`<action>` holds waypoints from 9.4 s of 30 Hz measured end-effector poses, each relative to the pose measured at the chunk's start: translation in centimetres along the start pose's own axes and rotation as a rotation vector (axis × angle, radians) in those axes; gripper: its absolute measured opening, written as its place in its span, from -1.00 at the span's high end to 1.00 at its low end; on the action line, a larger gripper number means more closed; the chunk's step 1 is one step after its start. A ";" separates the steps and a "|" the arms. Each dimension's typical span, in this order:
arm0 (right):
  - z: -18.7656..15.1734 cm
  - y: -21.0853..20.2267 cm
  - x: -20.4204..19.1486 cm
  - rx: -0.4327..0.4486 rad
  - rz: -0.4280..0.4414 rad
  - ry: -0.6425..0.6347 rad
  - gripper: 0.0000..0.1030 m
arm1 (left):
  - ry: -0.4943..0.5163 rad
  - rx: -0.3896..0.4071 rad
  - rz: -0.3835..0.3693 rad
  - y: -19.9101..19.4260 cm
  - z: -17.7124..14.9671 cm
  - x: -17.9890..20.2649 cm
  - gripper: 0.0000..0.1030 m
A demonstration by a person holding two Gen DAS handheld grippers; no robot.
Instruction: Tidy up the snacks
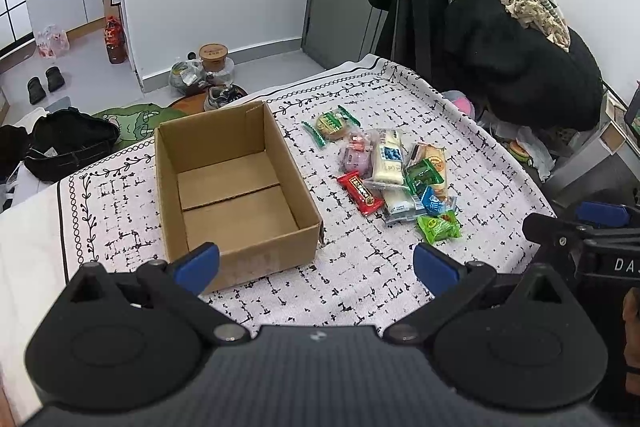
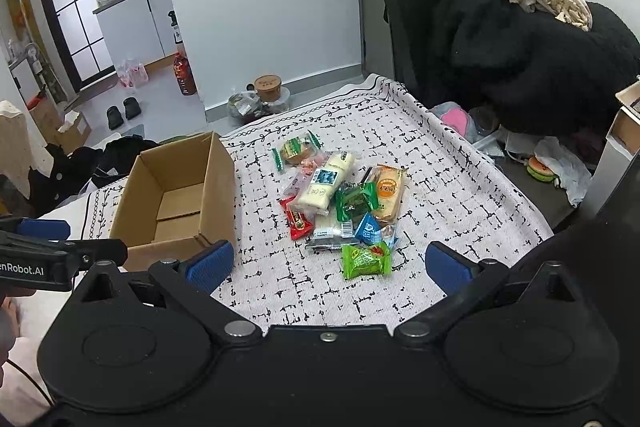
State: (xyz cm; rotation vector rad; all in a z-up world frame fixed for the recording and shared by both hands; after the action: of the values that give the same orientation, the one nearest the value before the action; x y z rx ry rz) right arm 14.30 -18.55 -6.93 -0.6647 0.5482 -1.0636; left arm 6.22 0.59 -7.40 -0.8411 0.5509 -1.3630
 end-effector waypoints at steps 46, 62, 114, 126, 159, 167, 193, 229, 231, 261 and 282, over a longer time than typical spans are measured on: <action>-0.7 2.1 1.9 -0.030 0.001 0.037 -1.00 | -0.005 -0.023 0.005 0.7 0.7 -0.1 -0.99; 0.2 6.1 5.7 -0.082 0.036 0.109 -0.59 | -0.003 -0.019 -0.038 4.3 2.9 2.4 -0.99; -1.4 20.9 8.8 -0.277 0.089 0.450 0.02 | -0.147 -0.154 -0.169 24.4 7.0 8.7 -0.33; -2.3 22.6 8.0 -0.325 0.064 0.393 0.35 | -0.267 -0.193 -0.142 26.2 6.0 7.9 0.20; 1.8 16.5 8.0 -0.100 0.093 0.387 0.45 | -0.380 -0.078 -0.199 17.0 6.9 6.0 0.98; -0.1 17.4 8.5 -0.170 0.095 0.437 0.45 | -0.358 -0.127 -0.114 18.5 4.9 5.3 -0.12; -0.9 18.9 7.8 -0.234 0.116 0.417 0.44 | -0.318 -0.263 -0.002 23.2 -0.1 5.4 0.43; 6.2 15.5 -0.3 -0.033 0.219 0.320 0.44 | -0.369 0.040 -0.097 14.2 9.2 0.4 0.44; 6.5 15.7 -1.4 -0.033 0.237 0.314 0.44 | -0.382 0.047 -0.092 14.2 9.3 -0.4 0.44; 8.8 19.3 -13.5 -0.074 0.367 0.285 0.44 | -0.430 0.014 0.078 15.3 8.1 -13.3 0.37; 8.7 18.1 -10.5 -0.051 0.337 0.294 -0.28 | -0.452 0.037 0.057 14.3 8.2 -13.1 -0.54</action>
State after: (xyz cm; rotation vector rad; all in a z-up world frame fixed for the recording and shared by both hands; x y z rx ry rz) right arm 27.16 -0.96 -13.15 -0.4409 0.9107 -0.8336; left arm 19.32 15.01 -15.33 -1.0560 0.1954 -1.0814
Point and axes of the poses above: each gripper's, at about its wrist camera, not at the fingertips, and y roughly the way its jaws point, x to its right, z to its top, the point moved 10 cm from there along y, roughly the way its jaws point, and after that the axes turned 2 degrees about -x, right-handed, at the moved point
